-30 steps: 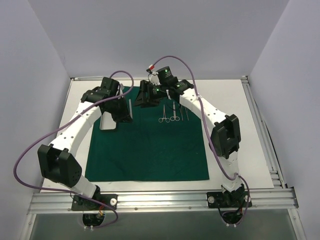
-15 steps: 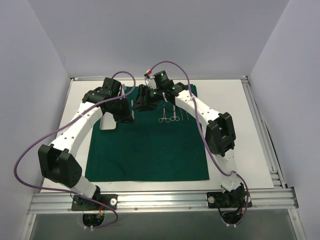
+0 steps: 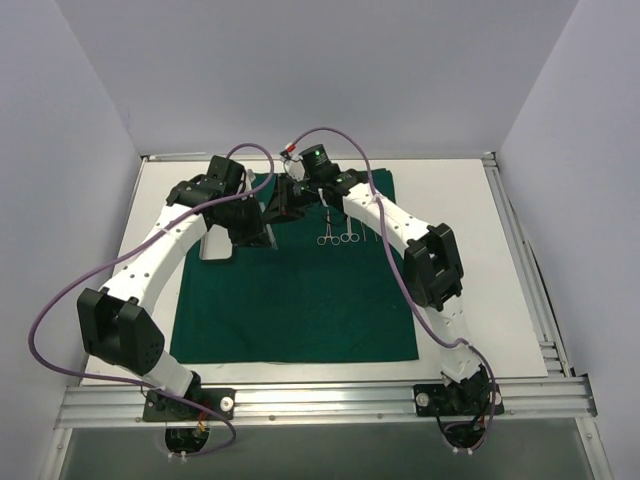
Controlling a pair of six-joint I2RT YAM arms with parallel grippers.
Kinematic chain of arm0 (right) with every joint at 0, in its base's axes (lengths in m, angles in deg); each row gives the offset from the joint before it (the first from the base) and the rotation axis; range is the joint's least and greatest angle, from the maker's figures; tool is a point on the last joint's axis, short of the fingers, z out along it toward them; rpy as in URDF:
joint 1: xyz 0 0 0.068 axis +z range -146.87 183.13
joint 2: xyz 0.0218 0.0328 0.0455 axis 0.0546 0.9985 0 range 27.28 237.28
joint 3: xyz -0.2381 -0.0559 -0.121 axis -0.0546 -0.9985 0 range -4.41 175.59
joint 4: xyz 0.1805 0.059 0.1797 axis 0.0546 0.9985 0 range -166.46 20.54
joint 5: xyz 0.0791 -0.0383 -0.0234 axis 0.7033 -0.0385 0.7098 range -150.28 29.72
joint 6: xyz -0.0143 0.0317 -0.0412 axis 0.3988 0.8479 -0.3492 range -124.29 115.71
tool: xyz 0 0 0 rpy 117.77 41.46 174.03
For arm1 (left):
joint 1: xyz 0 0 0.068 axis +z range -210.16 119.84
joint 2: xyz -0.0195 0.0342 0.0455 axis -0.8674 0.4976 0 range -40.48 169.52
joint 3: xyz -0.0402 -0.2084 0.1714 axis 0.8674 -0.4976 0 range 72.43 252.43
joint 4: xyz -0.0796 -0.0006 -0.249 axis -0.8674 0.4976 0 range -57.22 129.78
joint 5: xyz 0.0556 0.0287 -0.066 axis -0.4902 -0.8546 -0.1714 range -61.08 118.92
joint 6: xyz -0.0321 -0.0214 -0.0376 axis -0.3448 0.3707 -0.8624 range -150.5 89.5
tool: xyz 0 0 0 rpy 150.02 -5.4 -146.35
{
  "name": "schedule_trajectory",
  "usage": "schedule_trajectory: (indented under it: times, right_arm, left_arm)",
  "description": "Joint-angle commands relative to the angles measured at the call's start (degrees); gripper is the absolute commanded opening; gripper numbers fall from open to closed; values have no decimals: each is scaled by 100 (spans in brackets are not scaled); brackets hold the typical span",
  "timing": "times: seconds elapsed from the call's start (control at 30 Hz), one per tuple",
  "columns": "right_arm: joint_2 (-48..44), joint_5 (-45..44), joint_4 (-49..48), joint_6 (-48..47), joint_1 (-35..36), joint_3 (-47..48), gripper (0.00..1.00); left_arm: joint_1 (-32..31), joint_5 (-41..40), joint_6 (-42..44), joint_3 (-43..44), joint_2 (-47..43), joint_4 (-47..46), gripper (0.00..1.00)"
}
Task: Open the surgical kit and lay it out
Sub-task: Place the medical item in the surgical kit.
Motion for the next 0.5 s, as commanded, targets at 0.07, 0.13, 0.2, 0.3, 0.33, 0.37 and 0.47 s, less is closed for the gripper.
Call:
schedule_trajectory:
  times: [0.07, 0.13, 0.2, 0.3, 0.33, 0.37, 0.47]
  right_arm:
    - [-92, 276, -465, 131, 51, 17, 0]
    - [-162, 259, -545, 192, 51, -72, 0]
    - [-189, 250, -589, 192, 43, -134, 0]
    - [-242, 179, -642, 210, 34, -265, 0]
    - [-285, 118, -642, 210, 25, -309, 0]
    - [-312, 92, -686, 210, 16, -353, 0]
    - [-400, 39, -791, 254, -28, -555, 0]
  left_arm:
    - [-39, 125, 165, 273, 15, -154, 2]
    - [-39, 125, 183, 299, 33, -153, 2]
    - [-39, 160, 183, 317, 95, -145, 2]
    - [-39, 204, 209, 335, 121, -180, 2]
    - [-39, 204, 218, 343, 121, -180, 2]
    - [-39, 204, 210, 352, 121, -171, 3]
    - [-12, 186, 209, 317, 69, -188, 15]
